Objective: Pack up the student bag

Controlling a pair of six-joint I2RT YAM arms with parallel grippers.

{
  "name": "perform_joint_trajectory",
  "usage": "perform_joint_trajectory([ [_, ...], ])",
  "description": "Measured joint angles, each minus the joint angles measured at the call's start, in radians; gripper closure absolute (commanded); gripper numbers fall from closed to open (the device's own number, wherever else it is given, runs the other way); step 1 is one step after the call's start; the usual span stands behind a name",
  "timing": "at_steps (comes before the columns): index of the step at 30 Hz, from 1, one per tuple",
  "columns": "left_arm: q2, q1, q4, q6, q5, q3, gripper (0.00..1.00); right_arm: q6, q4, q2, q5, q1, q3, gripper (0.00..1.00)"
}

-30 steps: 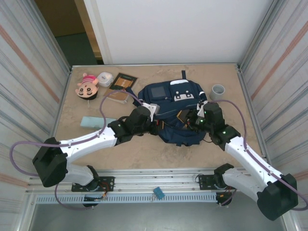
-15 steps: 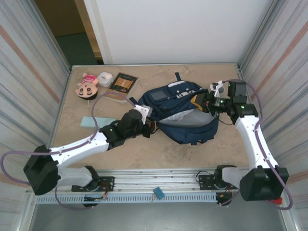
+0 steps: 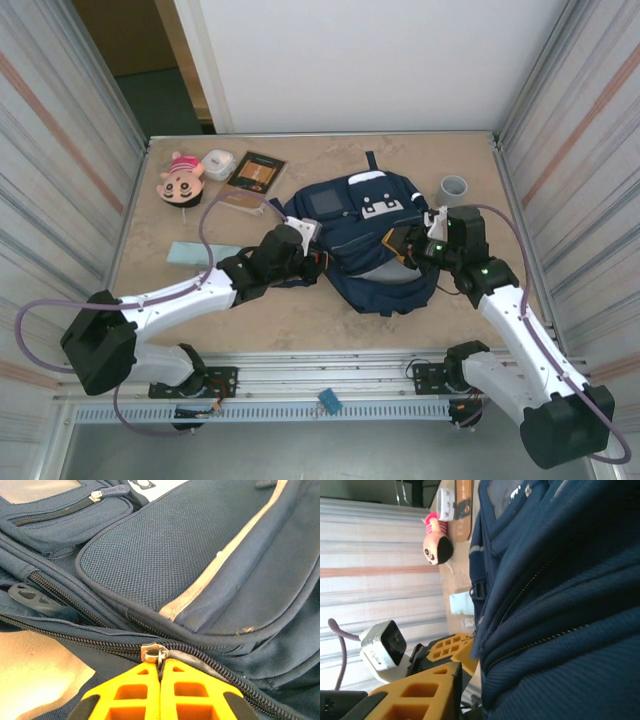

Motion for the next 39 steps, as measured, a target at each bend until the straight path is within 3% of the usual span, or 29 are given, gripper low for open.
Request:
perform_joint_trajectory([
  [4, 0.000, 0.003, 0.000, 0.017, -0.009, 0.000, 1.00, -0.072, -0.070, 0.056, -0.064, -0.066, 0.106, 0.95],
  [10, 0.000, 0.032, 0.002, 0.069, -0.032, -0.005, 1.00, -0.226, -0.194, 0.181, -0.213, -0.134, 0.304, 0.97],
  [17, 0.048, 0.153, 0.026, 0.133, -0.053, -0.027, 1.00, -0.325, -0.306, 0.235, -0.328, -0.163, 0.450, 0.98],
  [25, 0.140, 0.260, 0.127, 0.189, 0.011, -0.008, 1.00, -0.324, -0.340, 0.236, -0.352, -0.168, 0.472, 0.99],
  [29, 0.161, 0.282, 0.132, 0.196, 0.035, 0.017, 0.64, -0.296, -0.310, 0.233, -0.326, -0.167, 0.470, 0.98],
  [31, 0.161, 0.298, 0.109, 0.186, 0.037, 0.023, 0.53, -0.269, -0.259, 0.215, -0.289, -0.154, 0.442, 0.98],
  [34, 0.149, 0.316, 0.068, 0.144, 0.045, 0.034, 0.45, -0.208, -0.142, 0.170, -0.202, -0.097, 0.339, 0.98],
  [39, 0.026, 0.295, 0.005, 0.052, 0.055, 0.034, 0.43, -0.126, 0.031, 0.167, -0.024, 0.042, 0.166, 0.98],
])
